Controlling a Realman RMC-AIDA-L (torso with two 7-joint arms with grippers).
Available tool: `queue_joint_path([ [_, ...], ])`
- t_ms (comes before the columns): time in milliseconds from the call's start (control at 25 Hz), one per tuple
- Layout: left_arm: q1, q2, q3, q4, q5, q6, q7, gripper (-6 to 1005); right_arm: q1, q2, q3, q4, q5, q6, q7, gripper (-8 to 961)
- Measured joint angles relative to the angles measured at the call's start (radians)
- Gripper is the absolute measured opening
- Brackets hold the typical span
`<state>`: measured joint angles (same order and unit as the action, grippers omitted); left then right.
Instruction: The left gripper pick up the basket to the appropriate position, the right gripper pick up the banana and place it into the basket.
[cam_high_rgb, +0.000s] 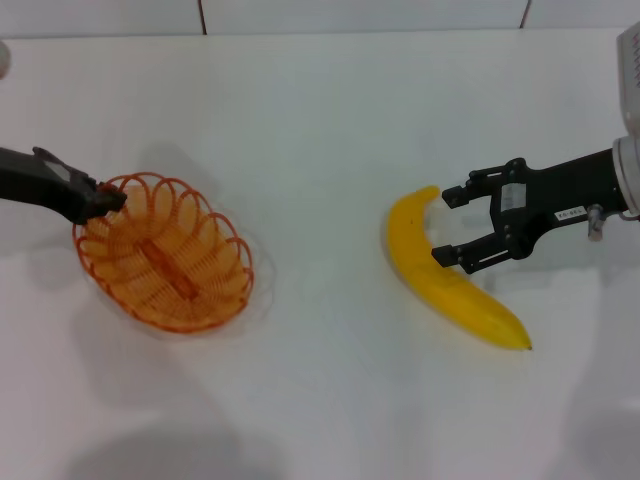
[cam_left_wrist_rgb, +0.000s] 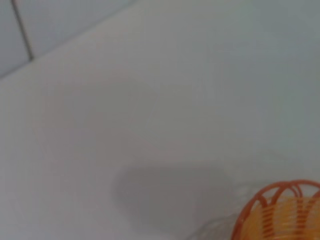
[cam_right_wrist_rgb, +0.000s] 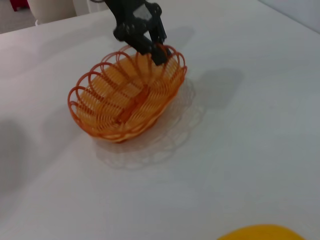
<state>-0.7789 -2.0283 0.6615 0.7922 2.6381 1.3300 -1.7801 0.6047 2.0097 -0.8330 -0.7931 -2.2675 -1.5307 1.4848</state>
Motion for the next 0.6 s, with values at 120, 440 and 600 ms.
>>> queue_joint_path([
  [120,0.027,0.003,-0.006,0.071,-0.086,0.109,-0.002,113,0.000,0.000,0.000,0.000,0.000,0.000,0.000,876],
  [440,0.067,0.003,-0.017,0.097,-0.226,0.154,-0.021,75,0.003,0.000,0.000,0.000,0.000,0.000,0.000,876],
  [600,0.077,0.000,-0.048,0.056,-0.269,0.139,-0.023,73,0.004,-0.001,0.000,0.000,0.000,0.000,0.000,876],
])
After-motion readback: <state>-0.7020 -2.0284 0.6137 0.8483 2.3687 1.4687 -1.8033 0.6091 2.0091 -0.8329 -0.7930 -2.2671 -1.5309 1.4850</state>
